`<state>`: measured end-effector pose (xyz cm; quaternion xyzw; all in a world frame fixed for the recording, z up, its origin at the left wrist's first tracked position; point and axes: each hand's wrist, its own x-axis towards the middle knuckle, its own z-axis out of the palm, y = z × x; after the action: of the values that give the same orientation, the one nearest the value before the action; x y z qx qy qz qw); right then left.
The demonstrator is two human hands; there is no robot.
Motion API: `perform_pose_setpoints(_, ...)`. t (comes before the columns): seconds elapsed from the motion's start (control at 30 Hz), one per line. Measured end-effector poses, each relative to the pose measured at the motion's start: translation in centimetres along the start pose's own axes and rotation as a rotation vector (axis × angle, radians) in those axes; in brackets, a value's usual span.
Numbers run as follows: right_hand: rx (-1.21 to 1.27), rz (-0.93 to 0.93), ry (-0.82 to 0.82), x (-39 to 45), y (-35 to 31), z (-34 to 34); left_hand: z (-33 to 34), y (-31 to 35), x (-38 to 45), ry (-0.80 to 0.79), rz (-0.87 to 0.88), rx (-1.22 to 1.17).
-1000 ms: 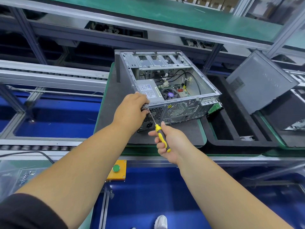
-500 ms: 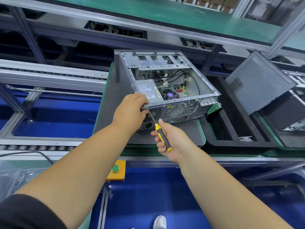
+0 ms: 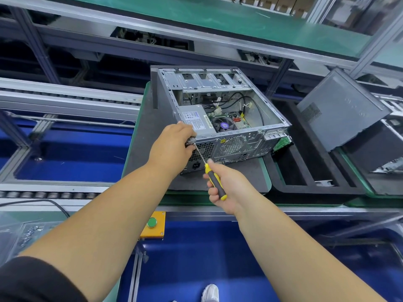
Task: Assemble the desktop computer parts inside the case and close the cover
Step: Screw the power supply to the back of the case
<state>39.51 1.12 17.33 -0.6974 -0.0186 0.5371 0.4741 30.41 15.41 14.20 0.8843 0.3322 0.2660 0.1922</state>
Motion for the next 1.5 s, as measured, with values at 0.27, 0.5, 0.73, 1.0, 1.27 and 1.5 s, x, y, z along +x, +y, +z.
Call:
perform_pose_setpoints(0.27,-0.136,-0.03,0.065,0.08,0.0,0.1,0.15,-0.12,-0.03,0.007,0.0,-0.005)
perform_pose_setpoints(0.5,0.067,-0.004,-0.007,0.26,0.4,0.27,0.22,-0.2,0.01,0.007,-0.002,-0.017)
perform_pose_setpoints(0.73,-0.1,-0.046,0.063,-0.1,0.21,0.26,0.17,-0.12,-0.03,0.01,-0.002,-0.015)
perform_pose_setpoints(1.0,0.048,0.008,-0.011,0.29,0.3,0.09,0.14,-0.12,-0.07,0.006,0.004,-0.021)
perform_pose_setpoints(1.27,-0.14,-0.042,0.035,-0.18,0.17,0.09,0.2,-0.17,-0.14,0.016,0.004,-0.018)
perform_pose_setpoints(1.5,0.02,0.014,0.002,0.05,0.4,0.19,0.04,-0.05,-0.11,0.009,0.004,-0.02)
